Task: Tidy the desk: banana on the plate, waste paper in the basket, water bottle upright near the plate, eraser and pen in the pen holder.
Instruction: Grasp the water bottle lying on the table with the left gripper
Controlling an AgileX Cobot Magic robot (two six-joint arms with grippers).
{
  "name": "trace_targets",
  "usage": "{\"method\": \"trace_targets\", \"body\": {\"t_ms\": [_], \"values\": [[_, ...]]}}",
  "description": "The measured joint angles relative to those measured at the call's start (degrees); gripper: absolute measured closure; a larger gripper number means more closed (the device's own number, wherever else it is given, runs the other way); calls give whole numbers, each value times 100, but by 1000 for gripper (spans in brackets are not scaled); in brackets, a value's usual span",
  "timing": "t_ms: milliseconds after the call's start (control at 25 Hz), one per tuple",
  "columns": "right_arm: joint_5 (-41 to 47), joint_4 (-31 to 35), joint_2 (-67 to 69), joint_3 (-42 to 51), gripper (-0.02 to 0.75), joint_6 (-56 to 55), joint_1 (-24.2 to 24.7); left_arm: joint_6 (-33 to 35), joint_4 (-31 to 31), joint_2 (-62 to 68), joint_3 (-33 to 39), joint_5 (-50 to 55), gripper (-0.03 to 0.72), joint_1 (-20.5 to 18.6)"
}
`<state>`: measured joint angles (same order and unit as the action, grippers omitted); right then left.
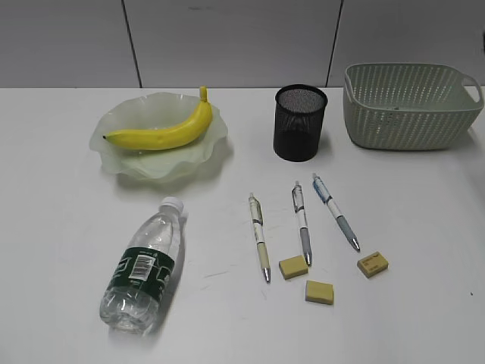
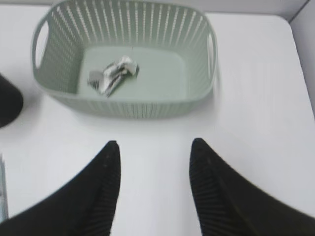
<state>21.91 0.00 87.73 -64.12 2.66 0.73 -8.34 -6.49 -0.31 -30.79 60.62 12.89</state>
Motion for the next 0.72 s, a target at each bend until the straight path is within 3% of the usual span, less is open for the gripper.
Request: {"method": "trace_targets", "body": {"t_ms": [160, 320, 520, 720], "values": [[394, 0, -1695, 1519, 374, 0, -37, 0, 0, 0, 0, 0, 444, 0], [1323, 0, -3554, 2596, 375, 0, -43, 0, 0, 0, 0, 0, 449, 0], [2684, 104, -5715, 3124, 375, 0, -43, 0, 0, 0, 0, -5, 449, 0], [3459, 178, -7499, 3362, 377, 43, -43, 0, 2, 0, 0, -5, 447, 0]]}}
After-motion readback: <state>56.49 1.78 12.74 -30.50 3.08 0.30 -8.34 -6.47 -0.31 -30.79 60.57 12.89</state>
